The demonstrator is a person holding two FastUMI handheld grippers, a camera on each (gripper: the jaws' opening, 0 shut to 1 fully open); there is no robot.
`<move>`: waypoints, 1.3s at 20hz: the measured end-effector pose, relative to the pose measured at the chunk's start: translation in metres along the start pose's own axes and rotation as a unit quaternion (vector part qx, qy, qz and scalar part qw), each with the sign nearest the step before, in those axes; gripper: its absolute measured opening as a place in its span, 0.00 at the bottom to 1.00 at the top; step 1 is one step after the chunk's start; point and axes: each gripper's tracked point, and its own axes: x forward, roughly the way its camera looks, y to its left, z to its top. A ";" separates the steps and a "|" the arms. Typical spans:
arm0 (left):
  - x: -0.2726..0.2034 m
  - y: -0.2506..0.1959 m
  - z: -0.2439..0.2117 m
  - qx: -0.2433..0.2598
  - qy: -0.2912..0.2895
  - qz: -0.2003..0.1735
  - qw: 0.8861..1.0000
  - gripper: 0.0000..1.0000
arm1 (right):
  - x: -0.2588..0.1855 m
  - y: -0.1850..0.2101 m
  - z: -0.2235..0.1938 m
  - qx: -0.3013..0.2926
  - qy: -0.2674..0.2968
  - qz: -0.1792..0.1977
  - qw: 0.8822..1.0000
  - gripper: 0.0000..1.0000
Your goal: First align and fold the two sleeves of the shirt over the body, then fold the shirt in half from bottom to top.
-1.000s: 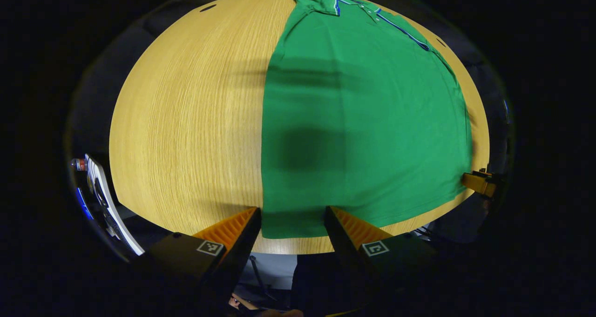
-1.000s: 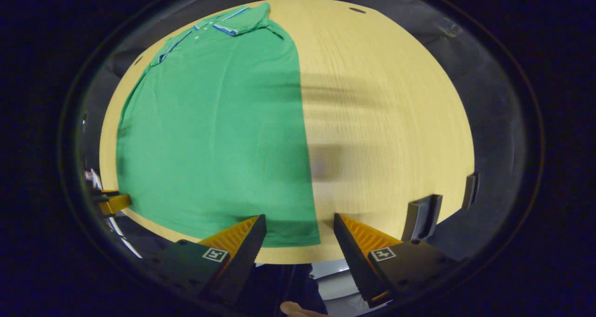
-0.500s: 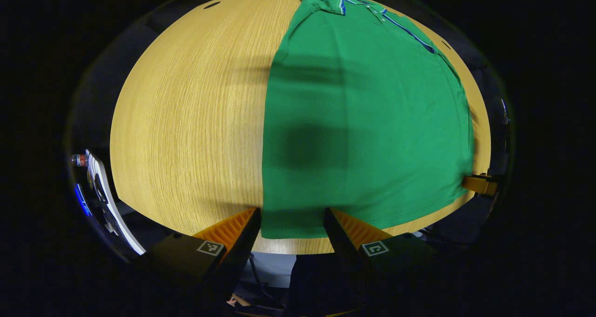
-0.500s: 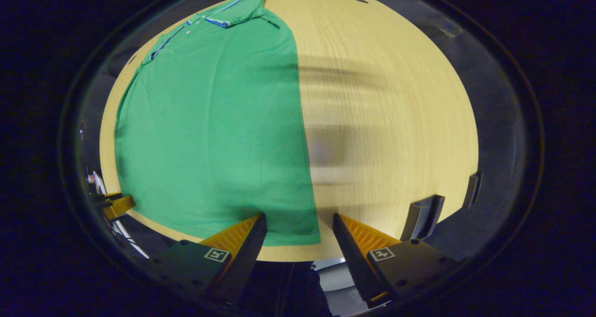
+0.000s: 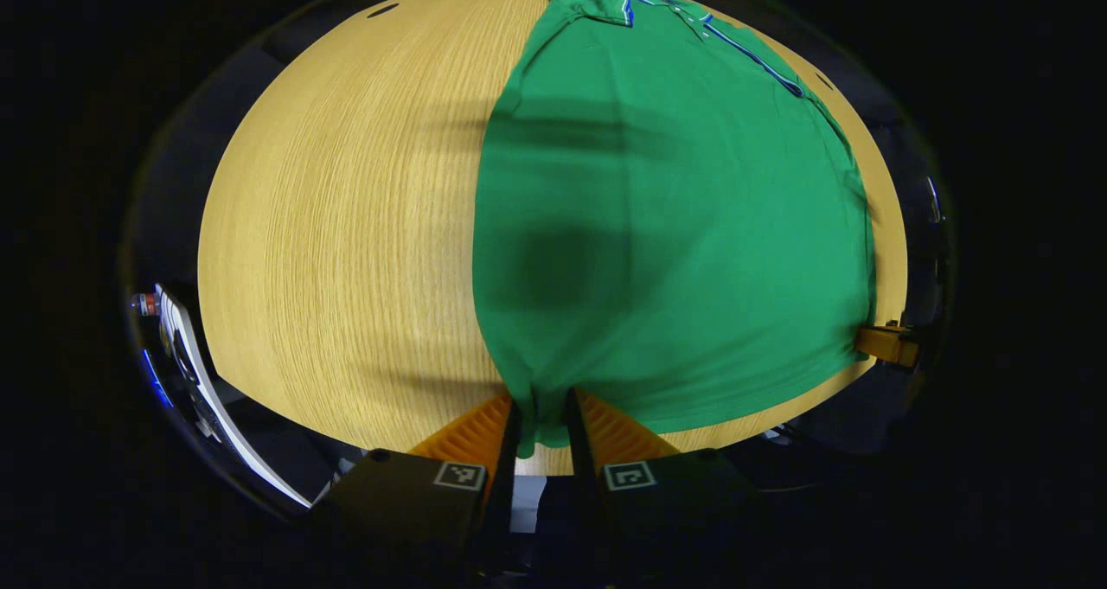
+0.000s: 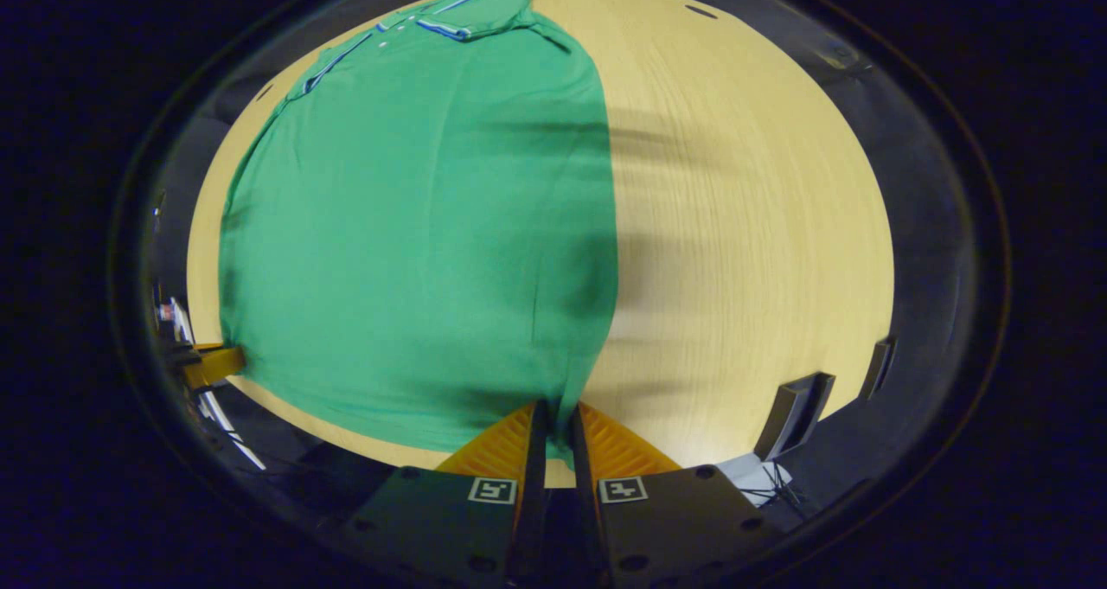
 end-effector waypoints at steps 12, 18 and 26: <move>-0.001 -0.018 0.010 0.046 -0.049 -0.008 0.998 0.03 | -0.003 0.001 0.004 -0.019 -0.040 0.005 0.999 0.02; -0.033 -0.010 0.014 0.024 -0.069 -0.021 0.997 0.03 | -0.045 0.004 0.011 -0.013 -0.084 0.037 0.996 0.02; -0.091 -0.001 0.085 0.020 -0.135 -0.024 0.990 0.03 | -0.123 0.019 0.074 -0.007 -0.157 0.051 0.986 0.02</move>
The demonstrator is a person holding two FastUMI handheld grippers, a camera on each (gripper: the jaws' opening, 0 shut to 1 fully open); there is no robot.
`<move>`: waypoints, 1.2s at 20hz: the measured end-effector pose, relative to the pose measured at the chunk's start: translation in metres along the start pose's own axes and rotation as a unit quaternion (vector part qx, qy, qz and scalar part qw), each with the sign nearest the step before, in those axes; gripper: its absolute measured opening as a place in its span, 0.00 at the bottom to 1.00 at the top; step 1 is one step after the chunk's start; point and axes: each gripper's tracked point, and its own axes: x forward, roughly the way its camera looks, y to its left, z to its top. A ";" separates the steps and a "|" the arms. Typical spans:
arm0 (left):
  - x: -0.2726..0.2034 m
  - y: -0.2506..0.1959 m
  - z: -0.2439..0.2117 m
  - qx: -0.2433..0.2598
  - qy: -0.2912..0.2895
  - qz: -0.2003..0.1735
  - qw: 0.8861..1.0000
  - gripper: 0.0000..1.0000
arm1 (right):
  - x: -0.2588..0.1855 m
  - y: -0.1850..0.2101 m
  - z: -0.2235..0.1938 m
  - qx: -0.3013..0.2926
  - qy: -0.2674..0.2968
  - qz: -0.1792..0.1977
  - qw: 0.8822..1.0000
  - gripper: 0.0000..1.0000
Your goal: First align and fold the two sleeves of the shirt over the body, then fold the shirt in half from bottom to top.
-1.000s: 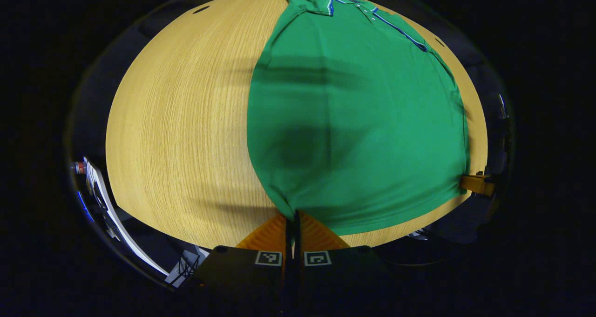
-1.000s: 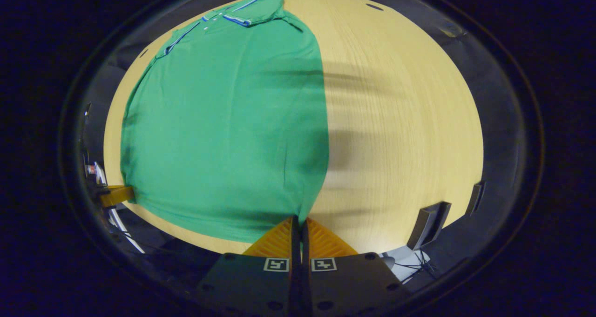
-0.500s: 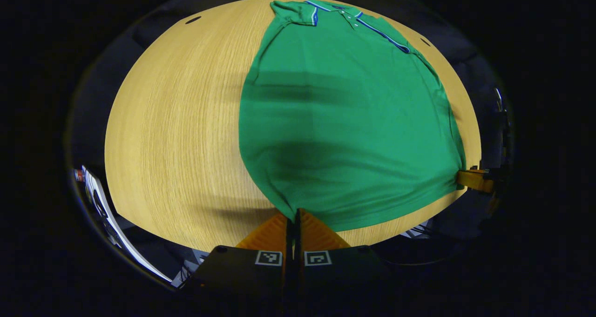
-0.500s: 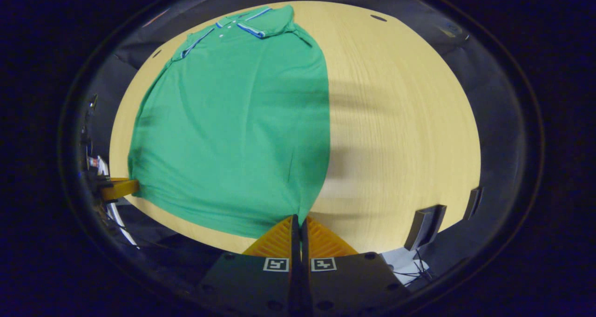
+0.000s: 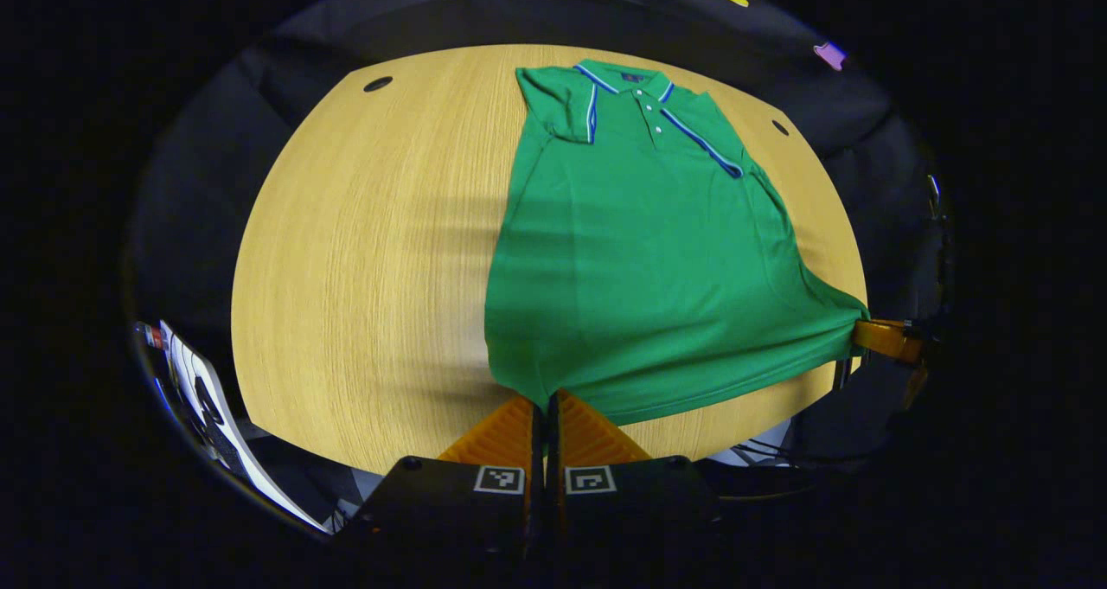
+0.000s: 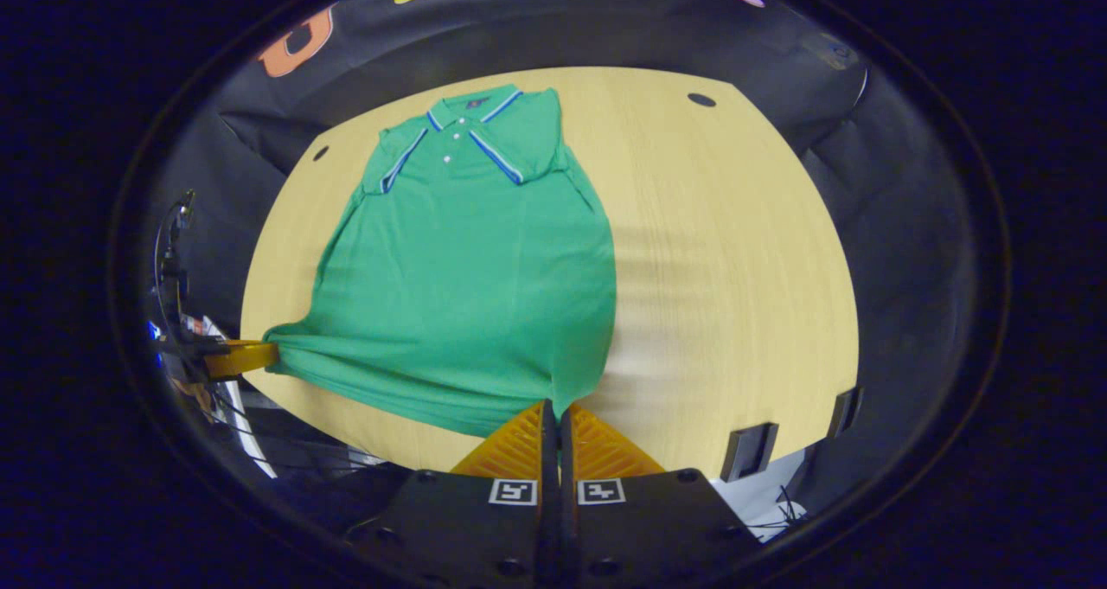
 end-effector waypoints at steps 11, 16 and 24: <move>0.012 0.015 0.168 0.066 -0.108 0.039 0.991 0.03 | 0.022 0.024 0.162 0.017 -0.095 -0.017 0.995 0.00; 0.029 0.029 0.247 0.069 -0.178 0.071 0.979 0.03 | 0.056 0.034 0.231 0.024 -0.161 -0.005 0.987 0.02; 0.080 0.020 0.335 0.087 -0.256 0.097 0.958 0.03 | 0.121 0.021 0.328 0.007 -0.216 -0.047 0.975 0.02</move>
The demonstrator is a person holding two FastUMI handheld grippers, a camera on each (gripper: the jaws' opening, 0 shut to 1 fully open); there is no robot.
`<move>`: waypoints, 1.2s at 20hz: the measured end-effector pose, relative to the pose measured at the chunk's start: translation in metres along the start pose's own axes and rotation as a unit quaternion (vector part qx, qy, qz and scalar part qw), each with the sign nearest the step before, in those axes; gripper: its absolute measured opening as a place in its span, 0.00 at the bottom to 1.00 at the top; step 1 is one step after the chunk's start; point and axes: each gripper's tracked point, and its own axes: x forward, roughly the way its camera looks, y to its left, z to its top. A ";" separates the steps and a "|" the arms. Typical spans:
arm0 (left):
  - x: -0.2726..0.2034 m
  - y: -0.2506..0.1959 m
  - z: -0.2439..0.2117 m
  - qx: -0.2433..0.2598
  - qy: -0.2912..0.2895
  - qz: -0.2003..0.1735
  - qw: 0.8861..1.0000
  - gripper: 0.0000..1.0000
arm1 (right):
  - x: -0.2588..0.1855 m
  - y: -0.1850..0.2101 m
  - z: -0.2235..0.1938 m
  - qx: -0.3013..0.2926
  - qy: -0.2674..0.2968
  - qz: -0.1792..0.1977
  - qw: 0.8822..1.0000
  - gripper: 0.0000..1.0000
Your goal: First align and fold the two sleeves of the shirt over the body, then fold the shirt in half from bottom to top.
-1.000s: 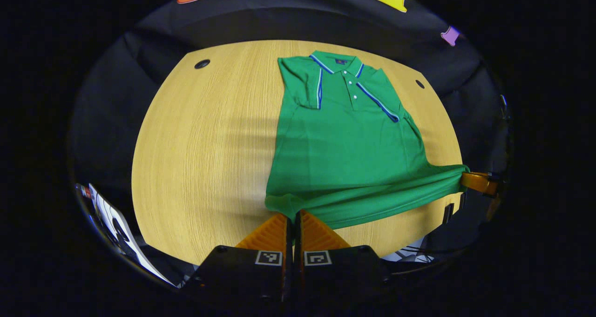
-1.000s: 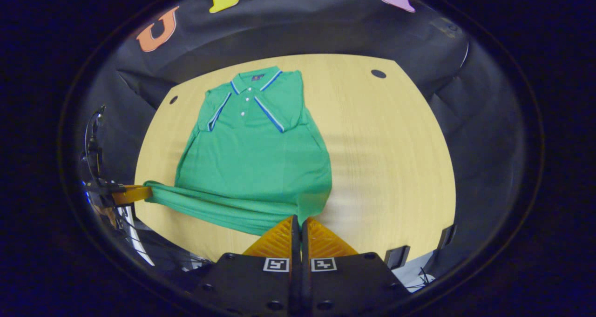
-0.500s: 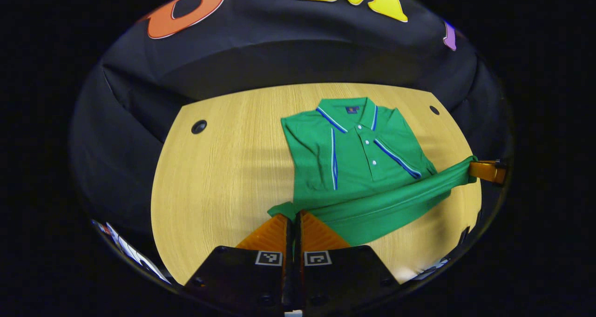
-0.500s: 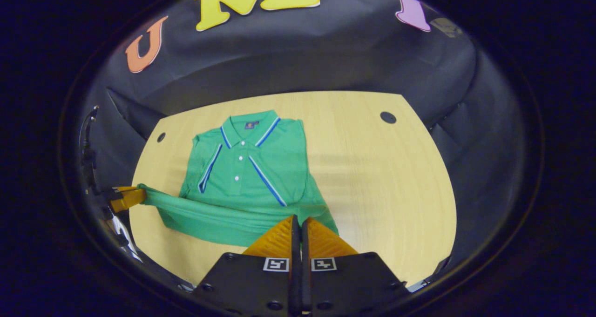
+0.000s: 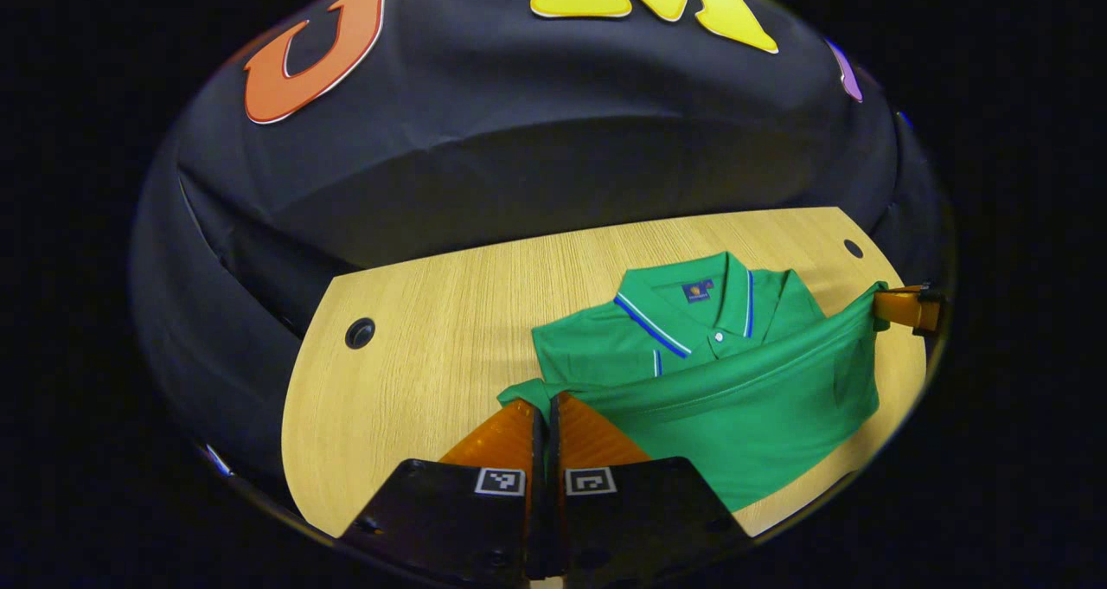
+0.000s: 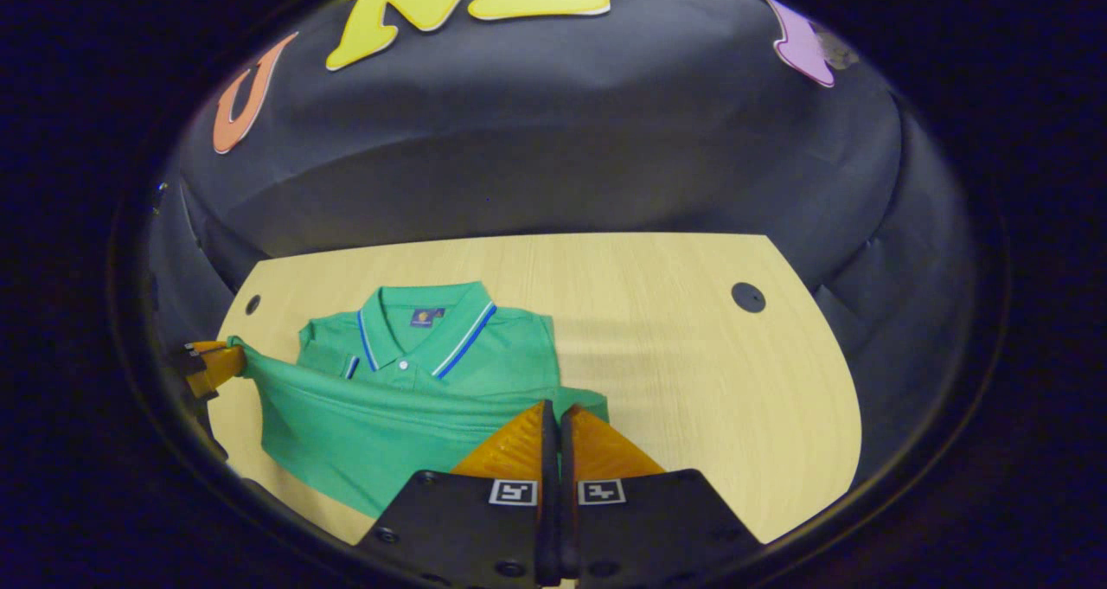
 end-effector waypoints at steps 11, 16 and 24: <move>0.091 0.001 0.019 0.005 -0.042 0.029 0.999 0.03 | 0.102 0.010 0.037 -0.004 -0.033 -0.012 0.999 0.02; 0.096 0.002 0.010 0.001 -0.030 0.046 0.998 0.15 | 0.102 0.009 0.034 0.000 -0.023 -0.007 1.000 0.03; 0.023 -0.003 0.035 -0.053 -0.064 0.022 0.996 1.00 | 0.034 0.004 0.041 -0.005 -0.040 -0.009 0.999 0.99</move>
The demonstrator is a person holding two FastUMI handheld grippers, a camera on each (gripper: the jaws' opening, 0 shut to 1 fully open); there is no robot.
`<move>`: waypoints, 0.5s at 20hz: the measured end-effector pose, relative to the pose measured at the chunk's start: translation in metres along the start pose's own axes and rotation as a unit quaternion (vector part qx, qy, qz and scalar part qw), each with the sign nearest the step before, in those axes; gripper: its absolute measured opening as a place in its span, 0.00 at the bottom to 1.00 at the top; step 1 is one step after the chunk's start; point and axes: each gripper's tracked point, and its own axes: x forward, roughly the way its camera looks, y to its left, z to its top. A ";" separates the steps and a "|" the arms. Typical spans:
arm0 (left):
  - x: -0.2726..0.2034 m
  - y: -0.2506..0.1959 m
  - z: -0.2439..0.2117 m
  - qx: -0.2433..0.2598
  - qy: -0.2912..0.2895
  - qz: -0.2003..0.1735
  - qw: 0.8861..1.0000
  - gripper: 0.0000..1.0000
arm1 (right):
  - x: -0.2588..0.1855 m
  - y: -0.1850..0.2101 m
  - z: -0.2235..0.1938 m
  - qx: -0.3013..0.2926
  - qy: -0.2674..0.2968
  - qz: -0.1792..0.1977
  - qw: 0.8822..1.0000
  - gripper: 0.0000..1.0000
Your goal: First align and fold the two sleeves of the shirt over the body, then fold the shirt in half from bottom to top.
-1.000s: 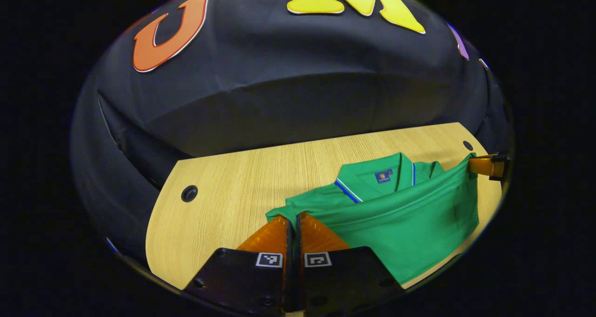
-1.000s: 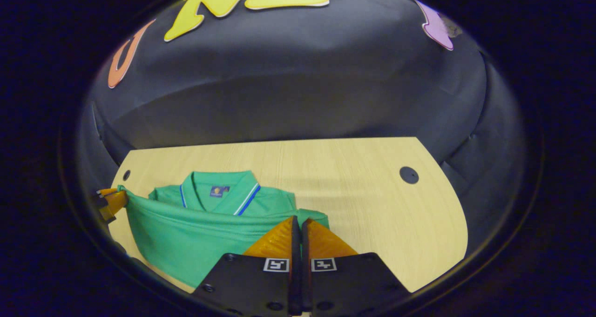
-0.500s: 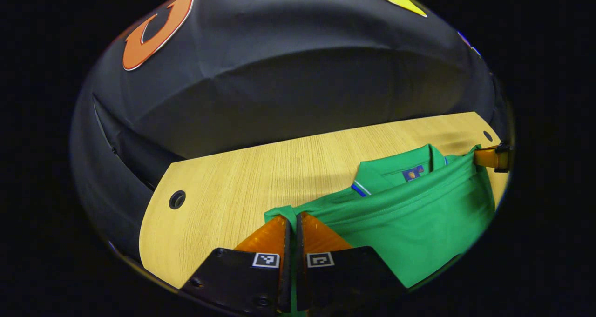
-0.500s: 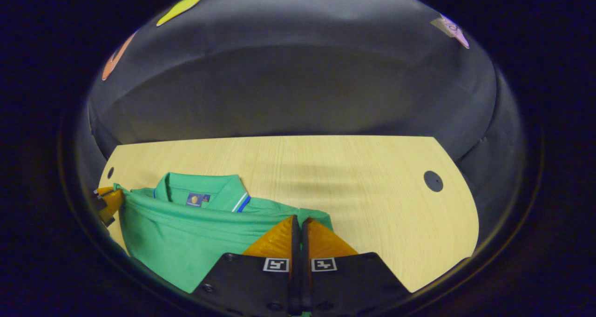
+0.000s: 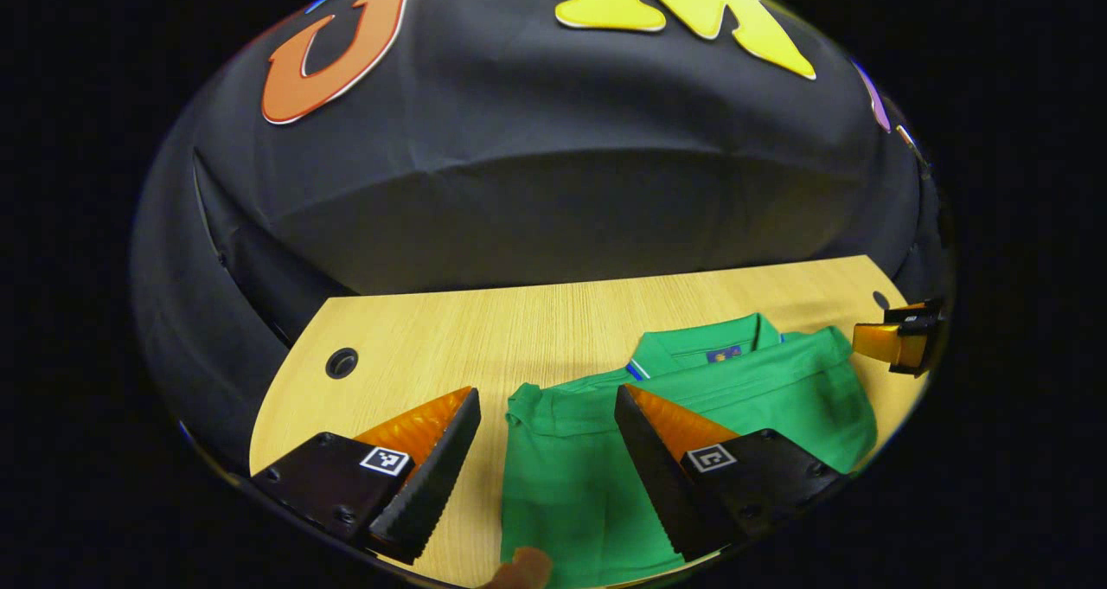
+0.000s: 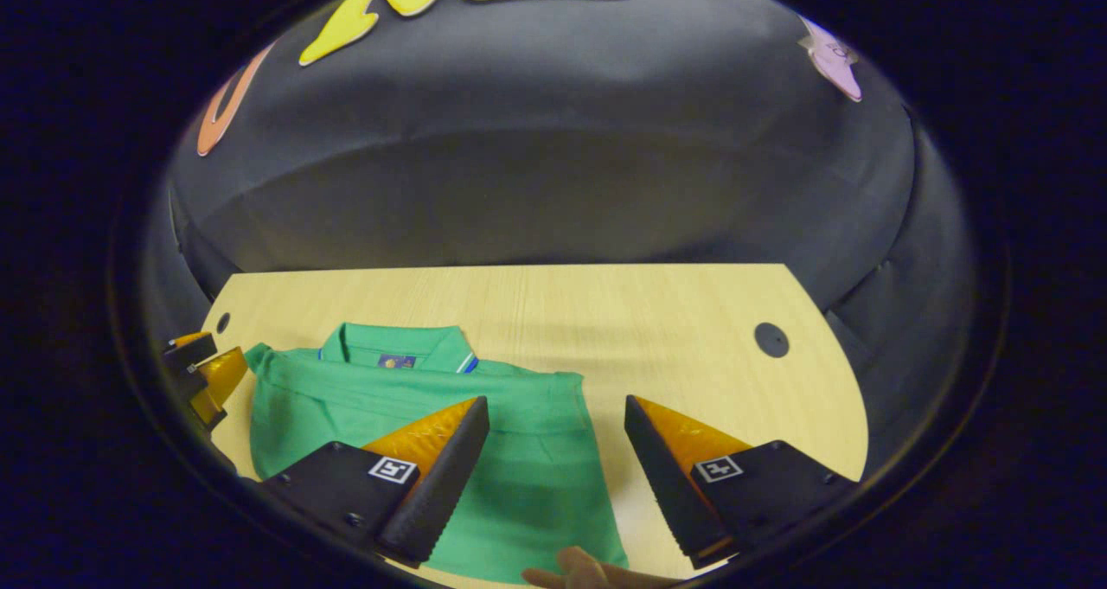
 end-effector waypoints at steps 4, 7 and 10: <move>-0.073 0.006 0.026 -0.009 -0.031 0.009 0.999 1.00 | -0.075 -0.005 0.019 0.019 -0.037 0.015 0.999 1.00; -0.143 0.002 0.047 -0.019 -0.069 0.005 0.997 1.00 | -0.145 -0.012 0.036 0.029 -0.086 0.029 0.995 1.00; -0.209 -0.001 0.063 -0.010 -0.107 0.008 0.994 1.00 | -0.217 -0.023 0.050 0.029 -0.142 0.041 0.989 1.00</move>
